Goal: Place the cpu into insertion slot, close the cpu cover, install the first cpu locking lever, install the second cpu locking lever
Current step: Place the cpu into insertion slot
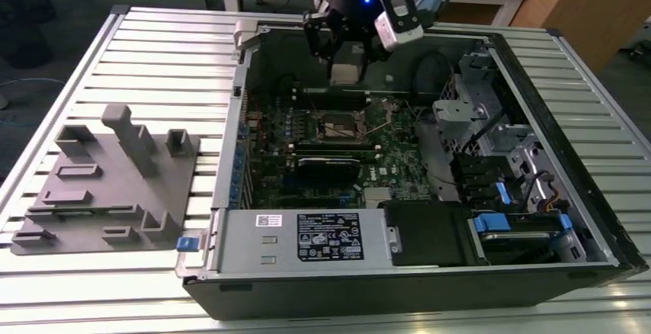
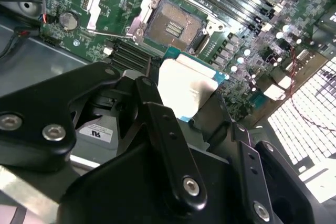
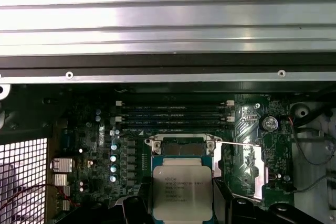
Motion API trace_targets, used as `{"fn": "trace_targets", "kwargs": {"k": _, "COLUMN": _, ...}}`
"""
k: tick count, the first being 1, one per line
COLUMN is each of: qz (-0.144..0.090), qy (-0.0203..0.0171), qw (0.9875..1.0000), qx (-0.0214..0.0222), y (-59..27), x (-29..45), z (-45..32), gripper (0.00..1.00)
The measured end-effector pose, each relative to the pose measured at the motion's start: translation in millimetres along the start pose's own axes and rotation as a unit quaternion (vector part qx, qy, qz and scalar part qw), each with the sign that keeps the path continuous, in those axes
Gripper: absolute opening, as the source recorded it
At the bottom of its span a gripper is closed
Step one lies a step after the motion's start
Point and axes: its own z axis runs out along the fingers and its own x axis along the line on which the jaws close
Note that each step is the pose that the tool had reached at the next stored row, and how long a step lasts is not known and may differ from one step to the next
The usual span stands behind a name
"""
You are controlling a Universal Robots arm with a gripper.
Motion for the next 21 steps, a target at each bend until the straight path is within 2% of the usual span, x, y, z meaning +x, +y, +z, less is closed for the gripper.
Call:
{"fn": "trace_targets", "kwargs": {"k": 10, "qz": 0.0, "qy": 0.0001, "qw": 1.0, "qx": 0.0001, "y": -1.5, "x": 2.9, "z": 15.3, "gripper": 0.54}}
{"fn": "trace_targets", "kwargs": {"k": 21, "qz": 0.0, "qy": 0.0, "qw": 1.0, "qx": -0.0003, "y": -1.8, "x": 3.1, "z": 18.1, "gripper": 0.54}}
